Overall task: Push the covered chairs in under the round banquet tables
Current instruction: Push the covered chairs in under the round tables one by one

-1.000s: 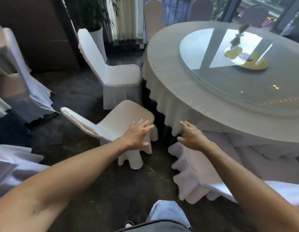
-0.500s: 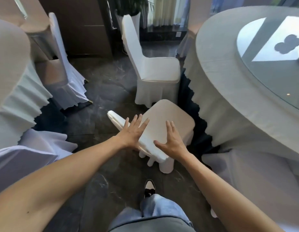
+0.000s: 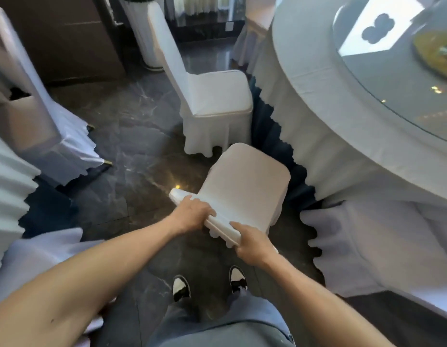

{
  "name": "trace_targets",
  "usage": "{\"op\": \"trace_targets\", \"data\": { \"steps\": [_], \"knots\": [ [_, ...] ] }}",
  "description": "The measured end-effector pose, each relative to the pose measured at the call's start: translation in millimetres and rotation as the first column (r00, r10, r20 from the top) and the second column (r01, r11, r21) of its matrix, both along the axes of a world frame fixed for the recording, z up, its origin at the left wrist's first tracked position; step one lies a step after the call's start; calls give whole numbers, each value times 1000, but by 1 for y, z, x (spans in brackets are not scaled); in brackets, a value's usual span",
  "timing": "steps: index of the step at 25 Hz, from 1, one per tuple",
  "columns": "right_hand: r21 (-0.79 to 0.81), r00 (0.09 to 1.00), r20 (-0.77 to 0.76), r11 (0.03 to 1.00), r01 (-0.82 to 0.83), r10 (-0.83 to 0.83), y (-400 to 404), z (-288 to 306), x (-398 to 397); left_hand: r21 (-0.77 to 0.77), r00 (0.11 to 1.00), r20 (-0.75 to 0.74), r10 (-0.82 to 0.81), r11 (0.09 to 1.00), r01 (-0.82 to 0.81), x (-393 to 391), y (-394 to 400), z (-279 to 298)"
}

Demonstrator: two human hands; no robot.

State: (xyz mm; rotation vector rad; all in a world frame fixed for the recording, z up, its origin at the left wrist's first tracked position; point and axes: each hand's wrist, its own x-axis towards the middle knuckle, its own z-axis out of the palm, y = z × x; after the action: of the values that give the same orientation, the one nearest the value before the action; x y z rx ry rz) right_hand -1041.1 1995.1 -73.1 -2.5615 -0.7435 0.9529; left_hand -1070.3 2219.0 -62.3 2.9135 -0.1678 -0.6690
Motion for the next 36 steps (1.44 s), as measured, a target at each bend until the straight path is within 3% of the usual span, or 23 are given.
{"op": "trace_targets", "data": {
  "steps": [3,7,18,27,36],
  "knots": [
    [-12,976,115,982,186,-183,10,-2,-14,-87,991,10,-131,988,131,14,16,-6],
    [0,956,198,975,220,-216,37,12,-1,-110,977,54,-207,971,212,42,41,-2],
    [93,870,223,898,430,-439,164,6,143,-5,944,118,-308,951,310,233,153,7],
    [94,763,250,800,593,-595,234,27,255,-70,901,138,-411,903,423,378,206,31],
    [-66,668,220,672,737,-711,299,22,305,-176,821,55,-569,804,569,452,253,6]
  ]
}}
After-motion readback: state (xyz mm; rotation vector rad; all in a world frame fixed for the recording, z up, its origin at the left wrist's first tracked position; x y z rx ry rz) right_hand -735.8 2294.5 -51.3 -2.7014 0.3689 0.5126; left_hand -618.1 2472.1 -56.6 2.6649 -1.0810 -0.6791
